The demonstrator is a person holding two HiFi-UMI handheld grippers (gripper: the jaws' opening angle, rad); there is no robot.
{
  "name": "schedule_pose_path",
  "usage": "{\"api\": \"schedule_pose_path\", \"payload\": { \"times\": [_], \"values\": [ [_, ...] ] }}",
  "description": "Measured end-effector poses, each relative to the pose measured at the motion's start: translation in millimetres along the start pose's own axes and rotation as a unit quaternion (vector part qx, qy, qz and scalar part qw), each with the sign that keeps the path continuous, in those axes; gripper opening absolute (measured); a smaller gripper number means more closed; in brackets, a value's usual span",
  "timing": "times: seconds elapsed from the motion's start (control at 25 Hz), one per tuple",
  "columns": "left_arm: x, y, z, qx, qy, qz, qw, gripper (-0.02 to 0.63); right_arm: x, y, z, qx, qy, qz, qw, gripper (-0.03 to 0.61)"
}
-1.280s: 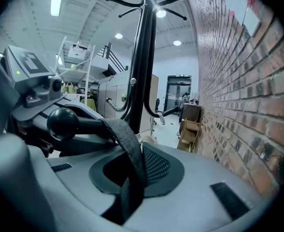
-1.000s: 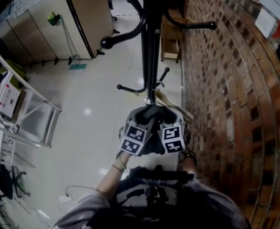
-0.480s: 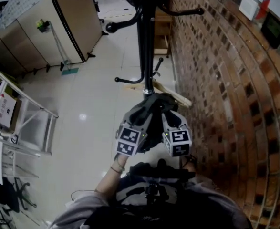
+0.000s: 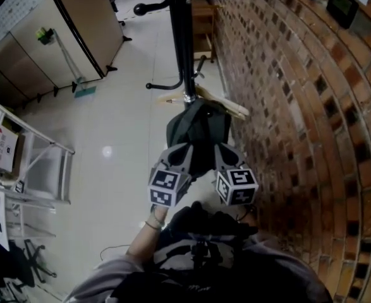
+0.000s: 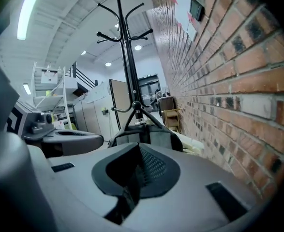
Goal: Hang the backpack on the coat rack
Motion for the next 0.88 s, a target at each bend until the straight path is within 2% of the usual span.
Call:
{"api": "schedule_pose_path", "payload": {
  "times": [0.24,0.56,0.88],
  "values": [
    [20.7,-35.5,-10.3,-0.002,-0.009,-0.043,0.9990,-0.003,13.0,-3.2,-32.6,-0.026,0.012,-0.001,1.000,0.011],
    [34.5,-107.7,-44.1,-0.034,-0.029,-0.067,0.9968,-0.003,40.6,-16.5,-101.5,-0.065,0.017,-0.010,0.998,0.011],
    [48.0,-160.0,-65.8,-0.045,-0.011,-0.067,0.9967,-0.003,60.8,-17.8,-150.6,-0.084,0.019,-0.014,0.996,0.011]
  ]
}}
Point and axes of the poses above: the fingertips, and each gripper's own axes: z forward along the fingers, y to its left, x out of its underside, the point moved 10 cm from there along -z, backward along the fingers, and after that the axes turned 13 degrees about x, right-handed, at the moved point
